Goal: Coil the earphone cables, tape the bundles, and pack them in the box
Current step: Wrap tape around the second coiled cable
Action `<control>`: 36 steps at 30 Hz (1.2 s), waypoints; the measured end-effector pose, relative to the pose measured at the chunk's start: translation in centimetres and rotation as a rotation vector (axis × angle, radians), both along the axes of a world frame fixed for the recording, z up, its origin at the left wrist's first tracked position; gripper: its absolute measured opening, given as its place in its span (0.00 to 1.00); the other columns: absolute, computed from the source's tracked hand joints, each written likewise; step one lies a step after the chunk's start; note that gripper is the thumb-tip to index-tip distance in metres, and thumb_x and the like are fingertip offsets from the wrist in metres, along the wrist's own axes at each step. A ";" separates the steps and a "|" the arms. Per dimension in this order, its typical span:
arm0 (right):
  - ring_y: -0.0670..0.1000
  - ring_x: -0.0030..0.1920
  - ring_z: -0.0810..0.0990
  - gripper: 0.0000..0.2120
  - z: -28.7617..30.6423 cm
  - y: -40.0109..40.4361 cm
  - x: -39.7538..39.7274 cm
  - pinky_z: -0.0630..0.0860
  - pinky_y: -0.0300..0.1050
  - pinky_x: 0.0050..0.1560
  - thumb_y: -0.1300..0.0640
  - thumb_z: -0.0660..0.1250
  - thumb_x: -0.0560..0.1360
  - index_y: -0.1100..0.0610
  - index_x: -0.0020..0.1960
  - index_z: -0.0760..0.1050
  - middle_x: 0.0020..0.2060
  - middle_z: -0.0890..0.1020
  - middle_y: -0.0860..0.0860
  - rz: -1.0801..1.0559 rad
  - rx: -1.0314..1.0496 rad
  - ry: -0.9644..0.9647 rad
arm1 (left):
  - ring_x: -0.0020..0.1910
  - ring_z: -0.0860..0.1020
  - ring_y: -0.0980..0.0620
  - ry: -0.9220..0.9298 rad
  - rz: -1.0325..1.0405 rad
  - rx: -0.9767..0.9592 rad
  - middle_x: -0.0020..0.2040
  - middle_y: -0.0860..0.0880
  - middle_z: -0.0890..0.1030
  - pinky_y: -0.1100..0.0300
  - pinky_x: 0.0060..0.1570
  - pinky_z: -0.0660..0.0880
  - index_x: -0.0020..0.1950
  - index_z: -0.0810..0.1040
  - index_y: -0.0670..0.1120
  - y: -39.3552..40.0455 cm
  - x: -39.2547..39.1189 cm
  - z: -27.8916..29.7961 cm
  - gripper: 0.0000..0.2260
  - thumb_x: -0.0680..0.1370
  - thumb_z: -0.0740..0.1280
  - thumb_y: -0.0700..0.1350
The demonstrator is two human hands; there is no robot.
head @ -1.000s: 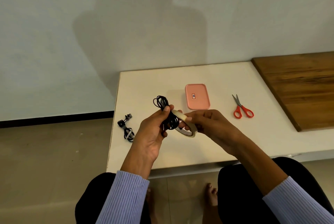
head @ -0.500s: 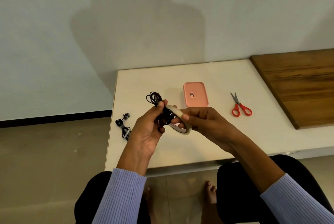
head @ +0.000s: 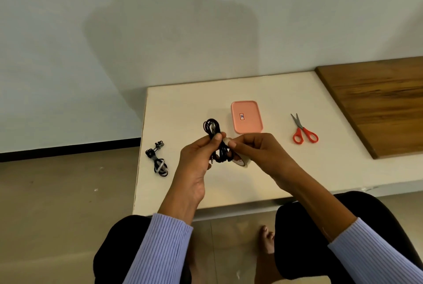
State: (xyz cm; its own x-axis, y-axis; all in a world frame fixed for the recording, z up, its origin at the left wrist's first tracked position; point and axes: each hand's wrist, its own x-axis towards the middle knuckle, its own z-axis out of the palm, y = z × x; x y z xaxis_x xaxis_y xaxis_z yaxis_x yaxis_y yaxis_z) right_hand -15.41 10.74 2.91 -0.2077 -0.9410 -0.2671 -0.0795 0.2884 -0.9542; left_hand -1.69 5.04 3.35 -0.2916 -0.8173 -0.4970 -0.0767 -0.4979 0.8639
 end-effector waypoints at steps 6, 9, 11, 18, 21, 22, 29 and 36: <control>0.46 0.50 0.81 0.11 0.7 0.2 -1.0 0.75 0.35 0.54 0.62 0.64 0.77 0.59 0.57 0.80 0.47 0.85 0.53 0.195 -0.023 -0.141 | 0.39 0.76 0.53 0.145 0.048 0.130 0.41 0.51 0.85 0.61 0.34 0.61 0.44 0.83 0.49 -1.2 0.5 0.2 0.06 0.76 0.66 0.45; 0.47 0.52 0.82 0.12 0.9 0.2 -1.0 0.75 0.37 0.58 0.64 0.63 0.77 0.58 0.58 0.79 0.49 0.85 0.50 0.243 -0.016 -0.154 | 0.38 0.78 0.53 0.205 0.050 0.190 0.44 0.48 0.85 0.61 0.33 0.61 0.42 0.82 0.49 -1.4 0.8 0.0 0.06 0.76 0.66 0.46; 0.46 0.47 0.82 0.10 0.9 0.1 -0.6 0.76 0.35 0.52 0.64 0.61 0.78 0.59 0.55 0.80 0.45 0.85 0.50 0.187 -0.012 -0.077 | 0.41 0.78 0.53 0.187 0.071 0.170 0.46 0.47 0.85 0.61 0.33 0.61 0.43 0.82 0.49 -1.3 0.7 -0.1 0.06 0.77 0.66 0.46; 0.40 0.33 0.75 0.13 0.3 -0.5 1.1 0.72 0.27 0.37 0.61 0.58 0.78 0.59 0.41 0.80 0.30 0.80 0.47 -0.028 -0.009 0.093 | 0.45 0.74 0.53 0.105 0.154 0.130 0.48 0.49 0.84 0.61 0.34 0.62 0.45 0.83 0.49 -0.9 0.1 -0.5 0.05 0.75 0.68 0.46; 0.44 0.36 0.77 0.12 0.3 -0.4 0.7 0.74 0.30 0.40 0.65 0.57 0.78 0.62 0.46 0.80 0.33 0.82 0.49 0.031 -0.009 0.043 | 0.39 0.75 0.55 0.177 0.160 0.218 0.46 0.48 0.84 0.62 0.33 0.61 0.43 0.82 0.49 -1.3 0.3 -0.3 0.05 0.76 0.67 0.45; 0.45 0.37 0.77 0.12 0.3 -0.4 0.6 0.74 0.31 0.41 0.65 0.57 0.77 0.62 0.47 0.80 0.35 0.82 0.50 0.048 -0.011 0.035 | 0.39 0.75 0.55 0.197 0.157 0.239 0.46 0.48 0.84 0.62 0.33 0.61 0.44 0.81 0.49 -1.4 0.3 -0.2 0.05 0.76 0.67 0.45; 0.44 0.36 0.77 0.18 0.5 -0.3 0.8 0.73 0.42 0.50 0.65 0.54 0.78 0.56 0.41 0.81 0.32 0.81 0.48 -0.014 -0.019 -0.070 | 0.40 0.74 0.56 0.197 0.179 0.219 0.42 0.52 0.84 0.62 0.34 0.61 0.42 0.83 0.49 -1.5 0.5 -0.3 0.05 0.76 0.67 0.45; 0.54 0.42 0.77 0.17 0.5 -0.3 1.0 0.74 0.53 0.53 0.63 0.57 0.79 0.56 0.43 0.83 0.39 0.84 0.57 0.040 -0.044 -0.061 | 0.43 0.74 0.55 0.216 0.185 0.235 0.54 0.47 0.83 0.62 0.35 0.61 0.43 0.82 0.49 -1.7 0.7 -0.2 0.05 0.76 0.67 0.45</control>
State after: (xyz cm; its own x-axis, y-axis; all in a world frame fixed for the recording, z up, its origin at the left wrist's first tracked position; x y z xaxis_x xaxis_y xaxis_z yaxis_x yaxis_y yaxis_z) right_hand -14.41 10.44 3.45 -0.1546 -0.9594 -0.2360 -0.0318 0.2436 -0.9694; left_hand -1.02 3.38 3.16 -0.2689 -0.7367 -0.6205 0.2049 -0.6732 0.7105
